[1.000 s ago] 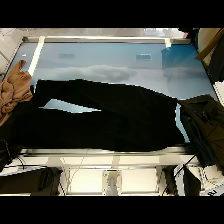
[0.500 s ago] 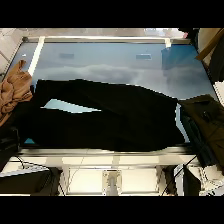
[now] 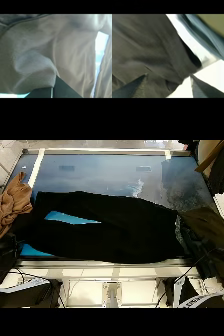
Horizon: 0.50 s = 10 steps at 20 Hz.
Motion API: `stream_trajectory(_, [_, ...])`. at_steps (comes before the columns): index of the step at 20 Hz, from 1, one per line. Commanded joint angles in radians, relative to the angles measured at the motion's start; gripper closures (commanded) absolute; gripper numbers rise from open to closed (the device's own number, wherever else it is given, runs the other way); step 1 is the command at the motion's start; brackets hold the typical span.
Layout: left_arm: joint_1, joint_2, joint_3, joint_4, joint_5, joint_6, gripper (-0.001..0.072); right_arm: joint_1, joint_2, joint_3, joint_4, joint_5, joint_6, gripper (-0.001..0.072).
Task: Fold the clothes and pants, and hang the long-sleeved shirts on hangers.
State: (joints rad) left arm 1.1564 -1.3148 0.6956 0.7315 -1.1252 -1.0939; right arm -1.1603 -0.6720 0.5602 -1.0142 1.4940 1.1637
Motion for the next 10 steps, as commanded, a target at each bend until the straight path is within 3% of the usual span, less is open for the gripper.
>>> stream_trajectory(1, [-0.001, 0.028, 0.001, 0.0, 0.0, 0.002, 0.0701, -0.057, -0.068, -0.118, -0.102, 0.04, 0.005, 0.0088])
stream_trajectory(6, [-0.001, 0.028, 0.0, 0.0, 0.0, 0.002, 0.0701, -0.056, -0.074, -0.143, -0.108, -0.066, 0.031, 0.0082])
stream_trajectory(10, [-0.002, 0.028, 0.0, 0.0, 0.002, 0.002, 0.0701, -0.055, -0.144, -0.156, -0.115, -0.069, 0.032, 0.0082])
